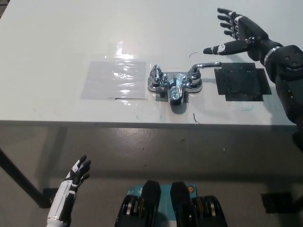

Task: The faucet is at the center of the desk and the robot turn off the faucet by turning the right faucet handle using the right hand

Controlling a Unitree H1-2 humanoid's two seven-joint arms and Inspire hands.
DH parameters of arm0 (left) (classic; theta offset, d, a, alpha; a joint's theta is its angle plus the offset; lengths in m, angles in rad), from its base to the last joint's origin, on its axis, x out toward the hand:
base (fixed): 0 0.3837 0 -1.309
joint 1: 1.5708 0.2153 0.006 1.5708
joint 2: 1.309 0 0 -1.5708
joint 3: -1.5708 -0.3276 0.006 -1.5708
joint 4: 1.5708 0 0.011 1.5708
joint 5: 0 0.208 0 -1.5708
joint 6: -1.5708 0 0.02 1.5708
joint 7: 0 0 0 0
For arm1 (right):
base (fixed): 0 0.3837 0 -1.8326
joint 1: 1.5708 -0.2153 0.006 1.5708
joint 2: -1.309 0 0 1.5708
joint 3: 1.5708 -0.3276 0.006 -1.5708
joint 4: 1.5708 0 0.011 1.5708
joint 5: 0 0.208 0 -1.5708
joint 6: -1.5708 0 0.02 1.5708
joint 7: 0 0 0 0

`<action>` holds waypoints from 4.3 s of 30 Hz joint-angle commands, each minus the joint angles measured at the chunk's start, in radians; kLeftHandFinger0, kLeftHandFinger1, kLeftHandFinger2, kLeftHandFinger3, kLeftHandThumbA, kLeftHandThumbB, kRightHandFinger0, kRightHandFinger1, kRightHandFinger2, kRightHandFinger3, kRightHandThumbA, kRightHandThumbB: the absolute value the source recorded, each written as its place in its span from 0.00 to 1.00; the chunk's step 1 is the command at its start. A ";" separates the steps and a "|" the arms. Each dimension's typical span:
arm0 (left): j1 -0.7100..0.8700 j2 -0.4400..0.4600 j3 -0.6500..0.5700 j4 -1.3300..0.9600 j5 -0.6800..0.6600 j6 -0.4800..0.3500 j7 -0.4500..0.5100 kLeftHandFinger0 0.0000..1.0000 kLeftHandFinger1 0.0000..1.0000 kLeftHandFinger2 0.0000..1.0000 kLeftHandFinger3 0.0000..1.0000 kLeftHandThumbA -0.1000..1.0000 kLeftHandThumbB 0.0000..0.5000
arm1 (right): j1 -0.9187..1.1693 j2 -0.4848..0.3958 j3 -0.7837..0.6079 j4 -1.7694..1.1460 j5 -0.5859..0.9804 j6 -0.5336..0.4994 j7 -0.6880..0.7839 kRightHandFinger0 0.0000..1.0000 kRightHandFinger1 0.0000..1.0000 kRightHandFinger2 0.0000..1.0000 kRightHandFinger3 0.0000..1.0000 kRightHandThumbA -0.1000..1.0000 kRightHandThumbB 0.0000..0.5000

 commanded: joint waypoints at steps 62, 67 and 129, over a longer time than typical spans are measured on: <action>-0.013 0.024 -0.016 -0.041 0.026 -0.028 -0.030 1.00 1.00 1.00 1.00 0.92 0.71 | -0.100 0.031 -0.234 0.230 0.059 0.000 0.073 1.00 1.00 1.00 1.00 1.00 0.90; -0.012 0.022 -0.017 -0.045 0.026 -0.028 -0.029 1.00 1.00 1.00 1.00 0.92 0.71 | -0.096 0.036 -0.234 0.232 0.061 -0.005 0.074 1.00 1.00 1.00 1.00 1.00 0.85; -0.029 0.028 -0.009 -0.038 0.019 -0.025 -0.040 1.00 1.00 1.00 1.00 0.92 0.71 | 0.233 0.156 -0.165 -0.278 0.120 0.061 0.251 1.00 1.00 1.00 1.00 1.00 0.74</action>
